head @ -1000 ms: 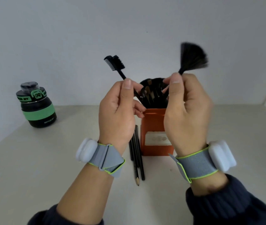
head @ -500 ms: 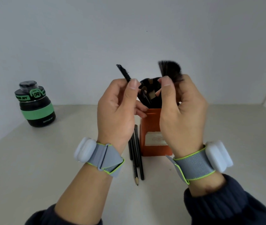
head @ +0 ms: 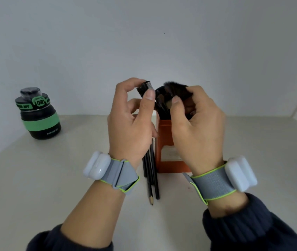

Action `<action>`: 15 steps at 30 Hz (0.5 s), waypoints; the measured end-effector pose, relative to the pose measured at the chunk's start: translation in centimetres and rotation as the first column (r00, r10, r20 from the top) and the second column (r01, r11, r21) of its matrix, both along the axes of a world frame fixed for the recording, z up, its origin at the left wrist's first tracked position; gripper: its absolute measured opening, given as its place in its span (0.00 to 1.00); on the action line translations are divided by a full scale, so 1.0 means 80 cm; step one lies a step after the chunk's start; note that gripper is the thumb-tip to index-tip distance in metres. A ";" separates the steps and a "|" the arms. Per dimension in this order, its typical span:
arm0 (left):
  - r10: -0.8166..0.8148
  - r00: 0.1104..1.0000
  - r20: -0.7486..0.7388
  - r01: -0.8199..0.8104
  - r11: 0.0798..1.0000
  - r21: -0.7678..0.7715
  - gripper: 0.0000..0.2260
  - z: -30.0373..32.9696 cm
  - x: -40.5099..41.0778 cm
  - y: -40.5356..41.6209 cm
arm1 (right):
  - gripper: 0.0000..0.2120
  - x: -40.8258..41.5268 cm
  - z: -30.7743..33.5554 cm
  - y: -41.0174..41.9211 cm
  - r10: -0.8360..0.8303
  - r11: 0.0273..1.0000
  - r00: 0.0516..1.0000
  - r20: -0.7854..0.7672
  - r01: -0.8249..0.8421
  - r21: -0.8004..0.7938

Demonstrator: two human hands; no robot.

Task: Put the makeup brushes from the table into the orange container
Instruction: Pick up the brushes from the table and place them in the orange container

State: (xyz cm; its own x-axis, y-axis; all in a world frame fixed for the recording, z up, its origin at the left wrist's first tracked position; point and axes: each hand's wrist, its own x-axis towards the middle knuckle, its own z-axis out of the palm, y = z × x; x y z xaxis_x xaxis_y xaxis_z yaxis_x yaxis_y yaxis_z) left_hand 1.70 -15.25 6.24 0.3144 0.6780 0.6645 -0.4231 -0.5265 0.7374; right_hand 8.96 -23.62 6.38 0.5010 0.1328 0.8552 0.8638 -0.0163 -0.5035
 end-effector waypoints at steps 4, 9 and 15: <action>0.020 1.000 -0.010 -0.020 1.000 0.004 0.03 -0.002 0.002 0.004 | 0.06 -0.002 0.000 0.001 0.001 1.000 1.000 -0.005 -0.001 0.013; 0.049 0.999 -0.022 -0.048 0.999 0.017 0.08 -0.004 0.003 0.005 | 0.05 -0.004 0.001 -0.001 0.011 0.998 1.000 -0.029 -0.009 0.064; 0.165 0.983 -0.083 -0.153 0.980 0.130 0.10 -0.009 0.003 0.009 | 0.03 -0.005 0.001 0.000 0.023 1.000 0.999 -0.023 -0.023 0.022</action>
State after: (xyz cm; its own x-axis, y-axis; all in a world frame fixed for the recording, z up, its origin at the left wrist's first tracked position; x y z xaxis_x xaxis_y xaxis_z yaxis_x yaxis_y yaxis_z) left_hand 1.91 -14.52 5.51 0.2736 0.6397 0.7183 -0.2591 -0.6702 0.6955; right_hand 8.52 -23.63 6.49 0.5175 0.1258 0.8464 0.8521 0.0144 -0.5231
